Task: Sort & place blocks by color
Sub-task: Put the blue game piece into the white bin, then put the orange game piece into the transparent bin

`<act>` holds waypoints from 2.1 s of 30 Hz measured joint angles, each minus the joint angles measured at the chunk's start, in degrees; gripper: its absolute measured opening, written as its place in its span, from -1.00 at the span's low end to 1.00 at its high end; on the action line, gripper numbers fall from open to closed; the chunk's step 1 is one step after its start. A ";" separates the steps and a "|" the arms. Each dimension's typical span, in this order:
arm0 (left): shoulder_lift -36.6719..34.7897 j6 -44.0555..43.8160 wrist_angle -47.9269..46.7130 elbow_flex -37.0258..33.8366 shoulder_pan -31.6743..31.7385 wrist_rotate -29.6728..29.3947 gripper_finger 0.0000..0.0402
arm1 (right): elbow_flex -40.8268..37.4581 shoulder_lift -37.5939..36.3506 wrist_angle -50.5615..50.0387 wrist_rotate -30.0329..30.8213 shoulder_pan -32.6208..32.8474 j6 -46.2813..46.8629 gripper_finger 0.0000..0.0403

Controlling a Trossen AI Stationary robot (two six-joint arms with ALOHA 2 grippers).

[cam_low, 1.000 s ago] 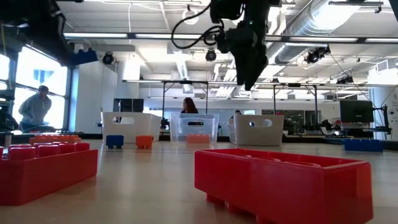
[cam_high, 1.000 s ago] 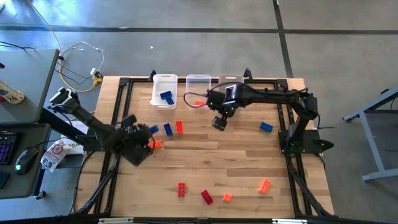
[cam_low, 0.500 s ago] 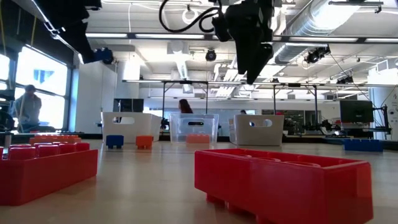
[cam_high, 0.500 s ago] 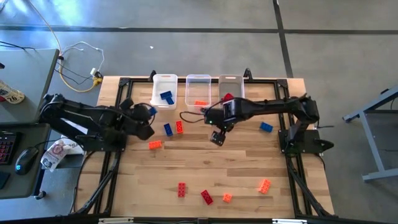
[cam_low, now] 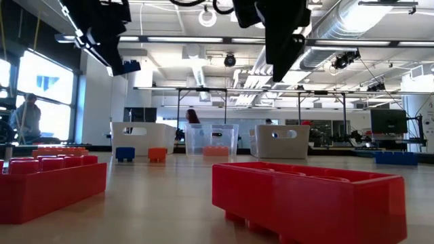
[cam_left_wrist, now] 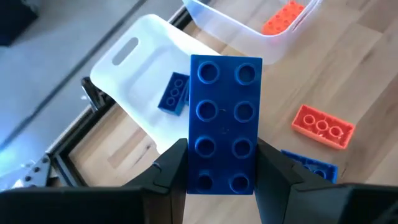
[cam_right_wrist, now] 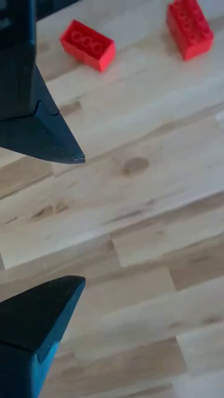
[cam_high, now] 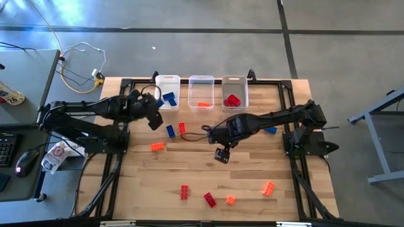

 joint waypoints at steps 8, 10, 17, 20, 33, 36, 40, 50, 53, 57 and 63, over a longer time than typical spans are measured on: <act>0.97 6.98 6.01 0.00 12.28 9.51 -0.44 | 0.00 0.00 2.16 1.51 6.02 -0.31 0.47; 1.64 8.41 7.41 0.01 15.21 12.01 -0.44 | 0.00 0.00 3.46 1.51 7.38 -0.32 0.47; 6.30 11.35 8.64 0.02 22.55 17.76 -0.44 | 0.00 0.00 4.72 1.51 11.79 -0.46 0.47; 8.74 11.38 8.99 0.02 24.31 17.98 -0.44 | 0.00 0.00 4.90 1.51 13.47 -0.26 0.47; 19.37 11.38 17.48 0.02 28.47 24.09 -0.41 | -0.02 0.02 7.46 3.21 19.77 9.07 0.47; 21.36 11.76 18.70 0.02 29.62 24.33 -0.40 | -0.02 0.02 8.07 3.34 21.19 9.01 0.47; 23.15 12.78 20.30 0.02 31.17 24.36 -0.40 | -0.02 0.02 9.36 4.81 22.70 9.01 0.47; 23.98 11.55 20.62 0.02 33.97 25.06 -0.34 | -5.60 0.06 17.70 5.93 25.82 8.11 0.47; 23.98 9.40 20.62 0.02 34.38 25.09 -0.25 | -7.37 0.09 19.69 5.76 26.69 8.92 0.47; 23.97 8.73 20.62 0.02 34.38 25.10 -0.15 | -9.27 0.11 21.93 5.73 27.91 10.08 0.47; 23.96 8.32 20.55 0.02 34.38 25.56 -0.03 | -13.52 0.07 28.36 5.78 29.88 7.26 0.47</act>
